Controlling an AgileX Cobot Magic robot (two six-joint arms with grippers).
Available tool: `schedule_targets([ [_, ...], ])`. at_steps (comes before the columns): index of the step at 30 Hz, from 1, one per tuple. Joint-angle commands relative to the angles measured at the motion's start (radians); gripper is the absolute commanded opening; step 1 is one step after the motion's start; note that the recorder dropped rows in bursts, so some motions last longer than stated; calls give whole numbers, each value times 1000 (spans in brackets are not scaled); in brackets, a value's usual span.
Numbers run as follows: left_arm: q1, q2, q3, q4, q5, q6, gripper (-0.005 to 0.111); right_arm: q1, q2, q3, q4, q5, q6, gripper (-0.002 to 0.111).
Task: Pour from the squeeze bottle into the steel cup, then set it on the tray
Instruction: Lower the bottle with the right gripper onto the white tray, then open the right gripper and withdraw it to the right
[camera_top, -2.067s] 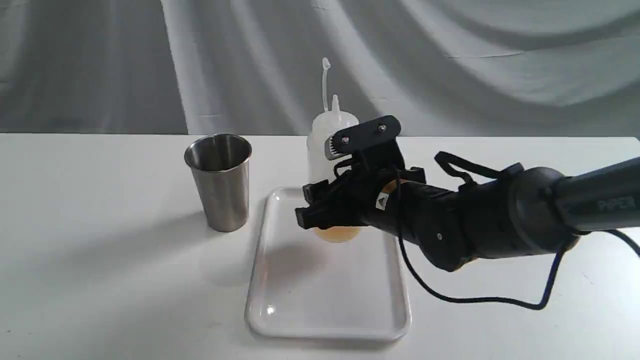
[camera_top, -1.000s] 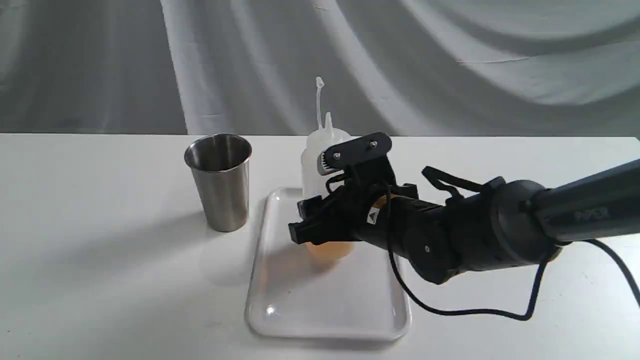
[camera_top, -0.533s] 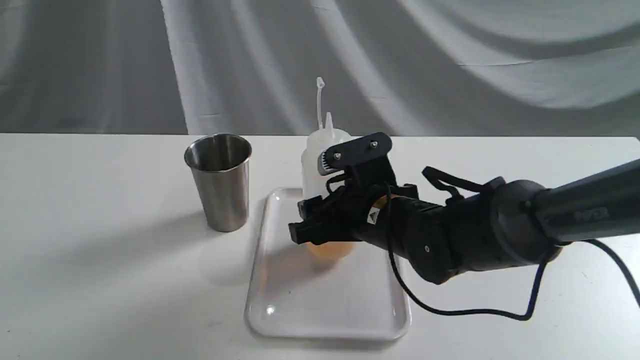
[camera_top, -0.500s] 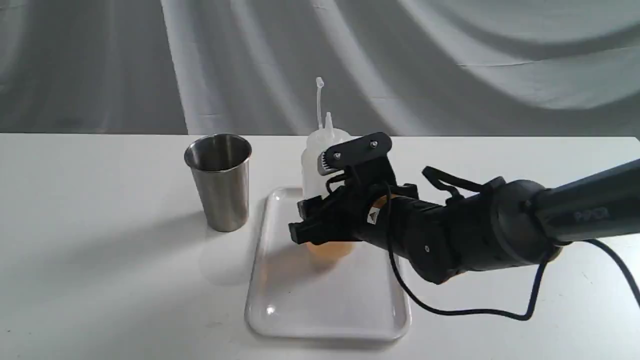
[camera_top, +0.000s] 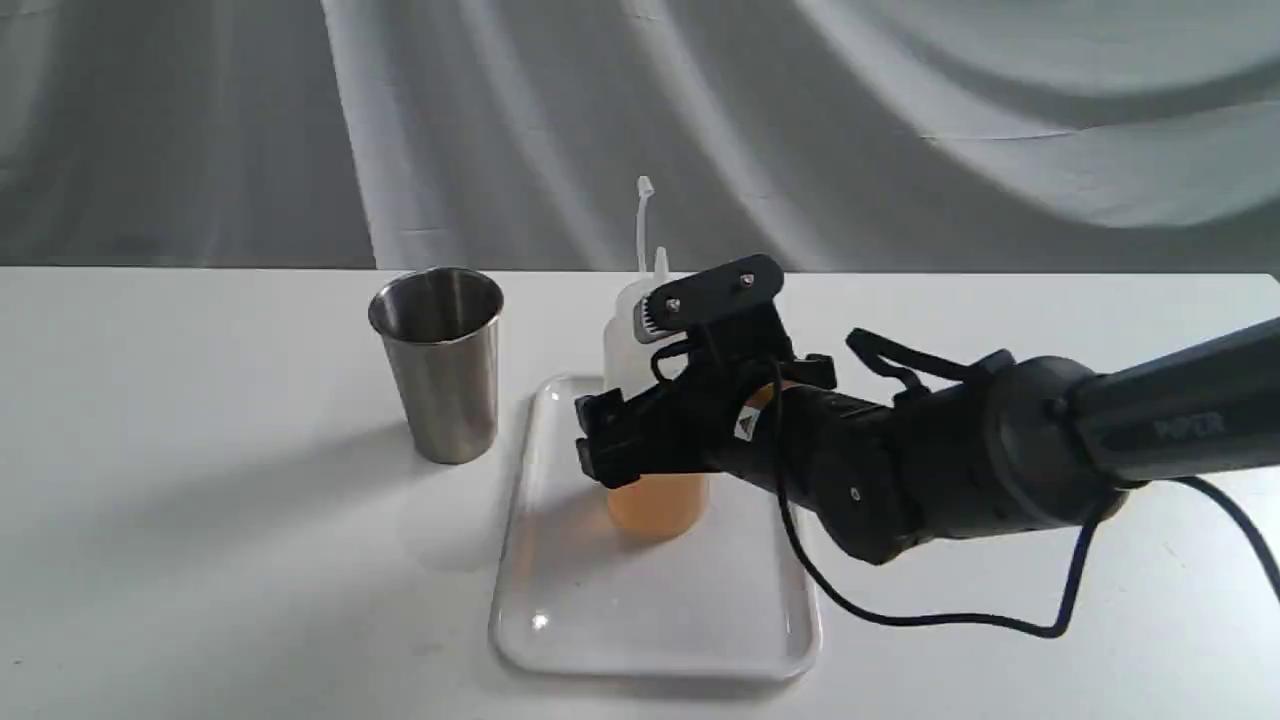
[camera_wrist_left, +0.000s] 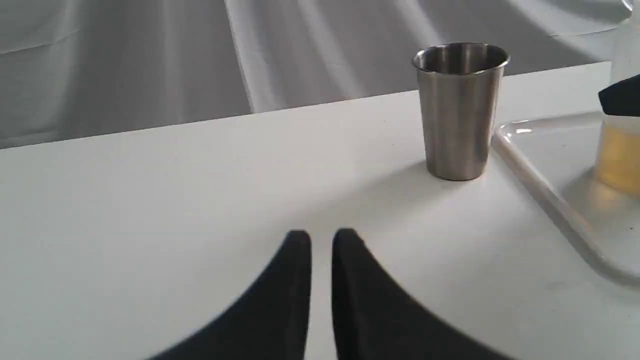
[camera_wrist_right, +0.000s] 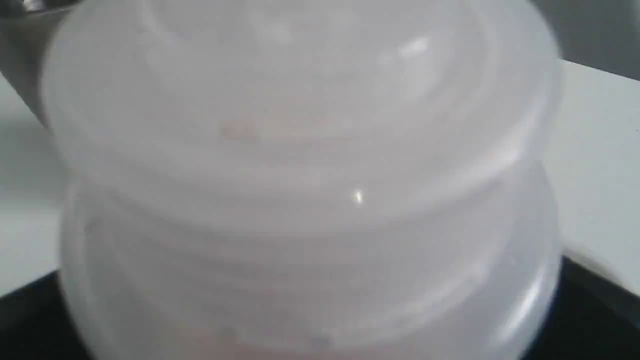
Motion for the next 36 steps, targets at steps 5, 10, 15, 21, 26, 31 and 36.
schedule_targets([
  [5,-3,-5,4,1,-7,-2,8,3,-75,0,-2,-5,-9,92],
  [10,-3,-5,4,1,-7,-2,8,3,-146,0,-7,67,-9,92],
  [15,-3,-5,4,1,-7,-2,8,3,-230,0,-30,150,-9,91],
  [21,-3,-5,4,1,-7,-2,8,3,-348,28,-122,219,36,91],
  [26,-3,-5,4,1,-7,-2,8,3,-485,163,-150,181,53,91],
  [31,-3,-5,4,1,-7,-2,8,1,-661,336,-191,171,53,86],
  [36,-3,-5,4,1,-7,-2,8,1,-848,484,-191,171,53,72],
])
